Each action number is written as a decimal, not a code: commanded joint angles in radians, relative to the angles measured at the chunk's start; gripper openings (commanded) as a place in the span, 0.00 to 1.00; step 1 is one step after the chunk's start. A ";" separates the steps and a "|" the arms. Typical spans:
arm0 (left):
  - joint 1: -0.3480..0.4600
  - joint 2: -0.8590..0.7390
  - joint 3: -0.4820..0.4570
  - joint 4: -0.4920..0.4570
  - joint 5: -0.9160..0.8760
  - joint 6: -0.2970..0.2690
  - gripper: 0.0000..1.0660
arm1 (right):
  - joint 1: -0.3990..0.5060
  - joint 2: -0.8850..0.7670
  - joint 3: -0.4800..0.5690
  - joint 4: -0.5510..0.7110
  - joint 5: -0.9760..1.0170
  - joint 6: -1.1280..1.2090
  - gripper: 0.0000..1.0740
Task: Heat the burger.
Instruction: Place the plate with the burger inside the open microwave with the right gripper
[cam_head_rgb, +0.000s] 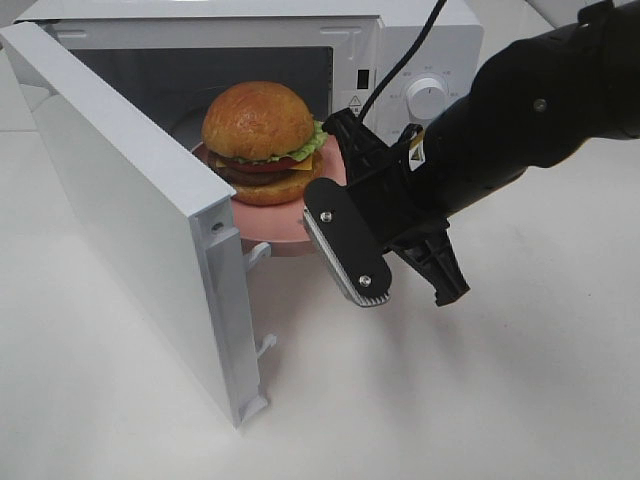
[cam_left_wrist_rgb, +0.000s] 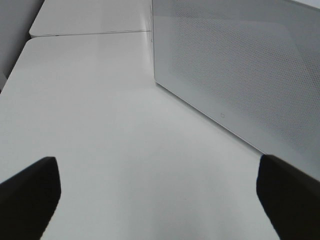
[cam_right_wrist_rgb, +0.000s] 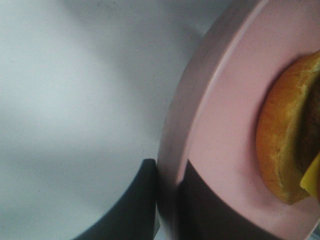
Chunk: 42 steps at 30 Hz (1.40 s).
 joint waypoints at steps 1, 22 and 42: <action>0.001 -0.018 0.003 0.003 -0.009 0.000 0.94 | -0.002 0.023 -0.057 0.003 -0.066 0.010 0.00; 0.001 -0.018 0.003 0.003 -0.009 0.000 0.94 | -0.002 0.191 -0.244 0.002 -0.067 0.031 0.00; 0.001 -0.018 0.003 0.003 -0.009 0.000 0.94 | -0.002 0.374 -0.464 -0.090 -0.047 0.167 0.00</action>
